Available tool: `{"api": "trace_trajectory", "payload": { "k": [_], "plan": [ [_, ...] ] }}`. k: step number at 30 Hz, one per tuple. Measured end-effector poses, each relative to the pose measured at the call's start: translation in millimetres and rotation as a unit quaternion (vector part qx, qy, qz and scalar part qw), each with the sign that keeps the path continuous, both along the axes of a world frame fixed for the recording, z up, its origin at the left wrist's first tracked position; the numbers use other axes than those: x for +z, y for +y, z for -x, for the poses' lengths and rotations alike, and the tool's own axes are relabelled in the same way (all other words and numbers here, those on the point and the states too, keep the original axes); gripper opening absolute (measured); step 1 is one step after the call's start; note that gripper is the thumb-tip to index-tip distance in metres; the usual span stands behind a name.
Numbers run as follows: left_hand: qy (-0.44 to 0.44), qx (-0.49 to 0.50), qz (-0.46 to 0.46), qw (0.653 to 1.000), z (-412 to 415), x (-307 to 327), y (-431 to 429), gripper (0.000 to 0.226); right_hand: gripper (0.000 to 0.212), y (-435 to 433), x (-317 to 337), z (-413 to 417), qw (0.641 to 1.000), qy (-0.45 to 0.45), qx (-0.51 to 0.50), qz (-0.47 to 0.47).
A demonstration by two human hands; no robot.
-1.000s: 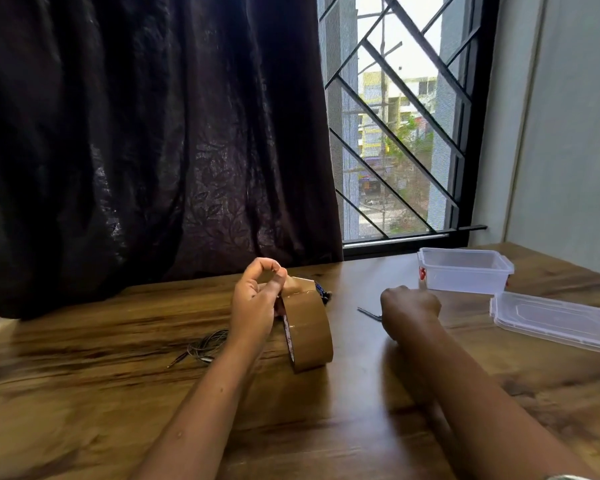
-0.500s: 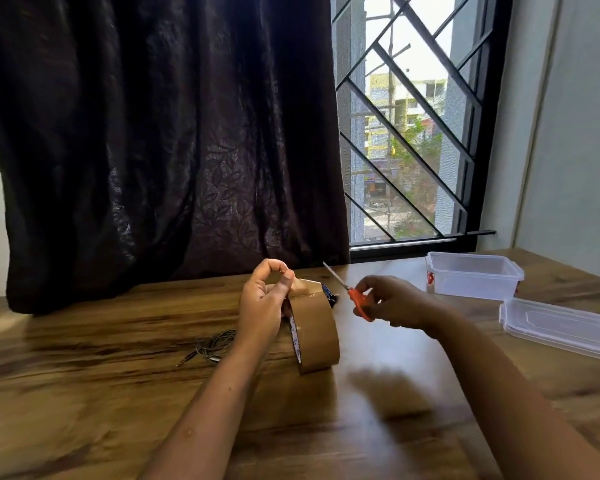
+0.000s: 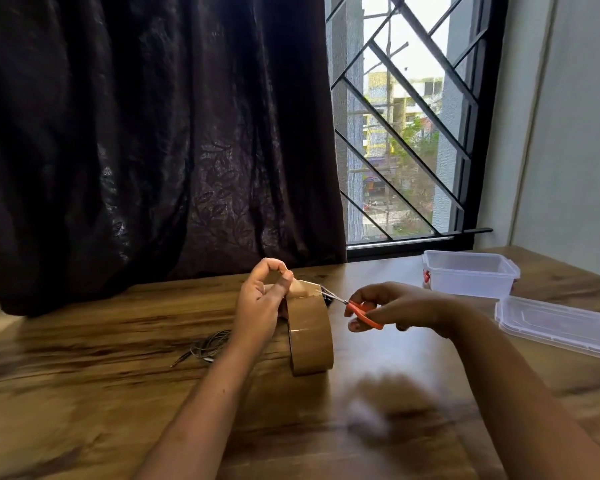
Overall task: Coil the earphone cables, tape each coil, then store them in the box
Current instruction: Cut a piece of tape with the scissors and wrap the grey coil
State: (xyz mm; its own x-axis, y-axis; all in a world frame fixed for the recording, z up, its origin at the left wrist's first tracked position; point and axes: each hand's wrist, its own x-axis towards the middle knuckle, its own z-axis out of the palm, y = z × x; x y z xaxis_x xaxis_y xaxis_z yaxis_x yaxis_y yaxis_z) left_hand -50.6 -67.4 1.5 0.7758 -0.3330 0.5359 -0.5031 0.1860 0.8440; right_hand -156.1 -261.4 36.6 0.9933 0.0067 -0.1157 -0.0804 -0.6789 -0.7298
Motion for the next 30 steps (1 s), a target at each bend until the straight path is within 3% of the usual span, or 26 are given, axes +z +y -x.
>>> {"api": "trace_trajectory", "payload": {
  "k": [6, 18, 30],
  "plan": [
    [0.006, -0.011, -0.004, 1.000, -1, -2, 0, 0.010, 0.022, 2, 3, 0, 1.000, -0.022, 0.009, 0.010],
    [0.008, -0.011, -0.032, 0.999, 1, -2, 1, 0.014, 0.036, 4, 9, 0, 0.987, -0.119, -0.006, 0.106],
    [0.015, -0.024, -0.031, 0.999, 1, -3, 2, 0.010, 0.037, 11, 12, 0, 0.984, -0.127, 0.008, 0.125]
  ]
}}
